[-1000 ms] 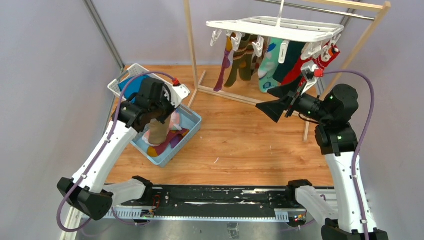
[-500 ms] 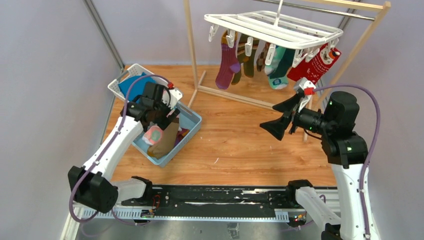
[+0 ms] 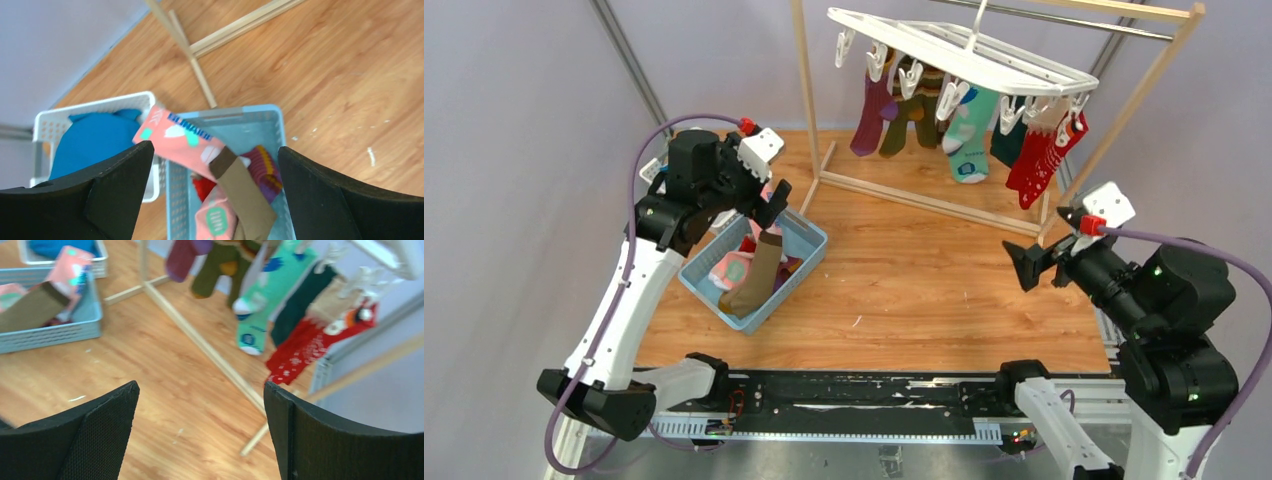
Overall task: Remove the socks clipped to the hanger
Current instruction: Adjust the hanger on the clothesline.
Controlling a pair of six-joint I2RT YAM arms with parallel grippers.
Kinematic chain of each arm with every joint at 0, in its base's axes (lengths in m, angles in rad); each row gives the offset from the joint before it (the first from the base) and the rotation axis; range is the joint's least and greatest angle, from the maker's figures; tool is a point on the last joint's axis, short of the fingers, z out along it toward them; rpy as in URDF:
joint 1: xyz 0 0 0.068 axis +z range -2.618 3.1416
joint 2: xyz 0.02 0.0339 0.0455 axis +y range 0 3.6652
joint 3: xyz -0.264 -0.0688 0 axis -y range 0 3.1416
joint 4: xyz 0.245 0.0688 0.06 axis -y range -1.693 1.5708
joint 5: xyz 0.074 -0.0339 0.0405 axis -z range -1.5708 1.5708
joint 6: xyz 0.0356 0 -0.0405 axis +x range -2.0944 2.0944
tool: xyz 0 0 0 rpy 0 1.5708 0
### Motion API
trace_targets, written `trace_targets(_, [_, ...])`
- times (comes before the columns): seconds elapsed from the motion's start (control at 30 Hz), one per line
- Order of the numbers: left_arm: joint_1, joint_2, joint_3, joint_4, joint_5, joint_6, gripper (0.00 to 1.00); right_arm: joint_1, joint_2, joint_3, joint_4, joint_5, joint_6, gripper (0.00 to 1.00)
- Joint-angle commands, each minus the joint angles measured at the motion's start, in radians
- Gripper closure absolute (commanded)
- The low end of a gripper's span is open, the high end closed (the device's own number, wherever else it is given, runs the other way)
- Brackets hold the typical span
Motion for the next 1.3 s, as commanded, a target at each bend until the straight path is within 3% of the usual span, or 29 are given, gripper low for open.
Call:
trace_targets(0.0, [0.003,-0.018,0.005,0.030,0.185,-0.041,0.00,-0.011,0.090,0.080,0.024,0.292,-0.032,0.06])
trace_targets(0.2, [0.003,-0.064,-0.064,0.102,0.220,-0.054,0.00,-0.011,0.192,0.101,0.130,0.530,-0.096,0.06])
trace_targets(0.43, [0.003,-0.098,-0.088,0.134,0.253,-0.054,0.00,-0.062,0.292,0.097,0.285,0.619,-0.150,0.10])
trace_targets(0.6, [0.003,-0.101,-0.090,0.139,0.272,-0.061,0.00,-0.238,0.357,0.113,0.334,0.515,-0.113,0.12])
trace_targets(0.8, [0.003,-0.108,-0.120,0.166,0.276,-0.064,0.00,-0.408,0.418,0.098,0.382,0.203,-0.045,0.17])
trace_targets(1.0, [0.003,-0.090,-0.118,0.169,0.290,-0.074,0.00,-0.436,0.438,0.069,0.430,0.042,-0.041,0.21])
trace_targets(1.27, [0.003,-0.083,-0.119,0.171,0.296,-0.075,0.00,-0.462,0.464,0.063,0.465,-0.034,-0.004,0.33])
